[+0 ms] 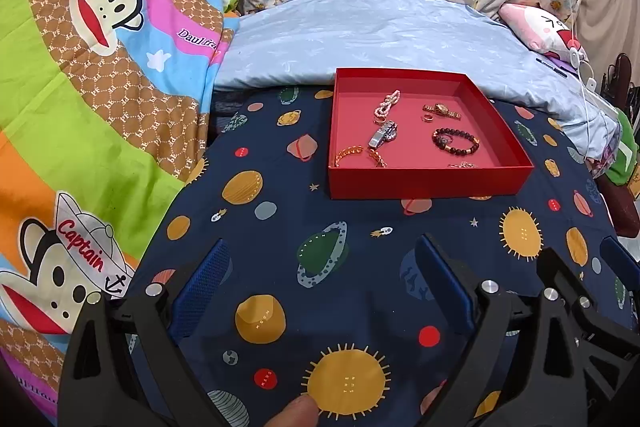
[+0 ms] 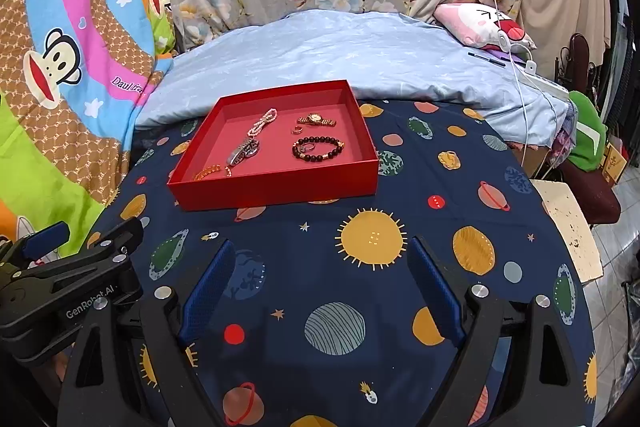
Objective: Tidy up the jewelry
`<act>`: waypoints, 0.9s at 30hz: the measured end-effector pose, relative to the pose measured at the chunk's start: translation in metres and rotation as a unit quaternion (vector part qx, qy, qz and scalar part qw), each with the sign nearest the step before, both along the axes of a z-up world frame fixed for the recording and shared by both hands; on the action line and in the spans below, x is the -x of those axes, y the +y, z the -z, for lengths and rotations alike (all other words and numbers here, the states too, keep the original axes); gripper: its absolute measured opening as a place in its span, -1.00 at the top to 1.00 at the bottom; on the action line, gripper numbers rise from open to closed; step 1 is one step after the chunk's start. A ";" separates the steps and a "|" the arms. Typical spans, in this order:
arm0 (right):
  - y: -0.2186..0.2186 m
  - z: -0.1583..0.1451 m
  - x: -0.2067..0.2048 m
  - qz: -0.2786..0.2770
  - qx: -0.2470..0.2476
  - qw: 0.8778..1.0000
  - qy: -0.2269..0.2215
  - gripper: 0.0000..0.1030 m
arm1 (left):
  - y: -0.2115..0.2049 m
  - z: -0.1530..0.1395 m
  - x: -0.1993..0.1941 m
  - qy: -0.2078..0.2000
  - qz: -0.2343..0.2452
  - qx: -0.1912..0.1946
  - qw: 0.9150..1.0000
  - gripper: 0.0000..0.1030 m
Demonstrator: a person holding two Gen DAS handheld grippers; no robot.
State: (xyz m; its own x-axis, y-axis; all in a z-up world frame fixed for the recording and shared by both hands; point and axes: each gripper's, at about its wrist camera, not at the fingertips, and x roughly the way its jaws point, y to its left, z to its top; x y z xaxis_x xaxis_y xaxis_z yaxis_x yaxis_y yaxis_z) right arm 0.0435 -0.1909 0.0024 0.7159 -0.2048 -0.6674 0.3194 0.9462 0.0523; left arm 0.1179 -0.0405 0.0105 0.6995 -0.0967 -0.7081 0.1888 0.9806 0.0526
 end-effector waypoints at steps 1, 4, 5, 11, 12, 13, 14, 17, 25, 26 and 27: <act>0.000 0.000 0.000 0.000 0.000 1.000 -0.001 -0.67 | 0.000 0.000 0.001 -0.001 0.000 -0.001 1.000 -0.78; 0.000 -0.001 0.002 0.000 0.000 1.000 -0.003 -0.67 | 0.001 -0.001 0.002 -0.002 -0.001 -0.001 1.000 -0.78; 0.000 -0.002 0.003 0.000 0.000 1.000 -0.003 -0.67 | 0.001 -0.001 0.003 -0.002 -0.001 -0.001 1.000 -0.78; -0.001 -0.002 0.003 0.000 0.000 1.000 -0.004 -0.67 | 0.001 -0.002 0.004 -0.004 -0.001 -0.001 1.000 -0.78; -0.001 -0.002 0.004 0.000 0.000 1.000 -0.004 -0.67 | 0.001 -0.002 0.005 -0.004 -0.001 -0.001 1.000 -0.78; -0.001 -0.002 0.004 0.000 0.000 1.000 -0.004 -0.67 | 0.001 -0.002 0.005 -0.004 -0.002 -0.002 1.000 -0.78; -0.001 -0.002 0.004 0.000 0.000 1.000 -0.004 -0.67 | 0.001 -0.003 0.006 -0.004 -0.002 -0.002 1.000 -0.78; -0.001 -0.003 0.004 0.000 -0.001 1.000 -0.004 -0.67 | 0.001 -0.003 0.005 -0.004 -0.002 -0.002 1.000 -0.78; -0.002 -0.003 0.005 0.001 -0.001 1.000 -0.004 -0.67 | 0.001 -0.004 0.007 -0.005 -0.002 -0.001 1.000 -0.79; -0.002 -0.003 0.005 0.000 0.000 1.000 -0.004 -0.67 | 0.000 -0.004 0.007 -0.005 -0.002 -0.002 1.000 -0.79; -0.002 -0.003 0.005 0.000 0.000 1.000 -0.005 -0.67 | 0.001 -0.004 0.007 -0.005 -0.002 -0.002 1.000 -0.79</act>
State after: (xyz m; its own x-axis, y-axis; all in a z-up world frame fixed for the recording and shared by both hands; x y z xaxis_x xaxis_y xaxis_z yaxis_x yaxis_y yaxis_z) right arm 0.0387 -0.1933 0.0055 0.7225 -0.2042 -0.6605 0.3189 0.9461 0.0563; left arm 0.1108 -0.0399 0.0148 0.7073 -0.0914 -0.7010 0.1852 0.9809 0.0590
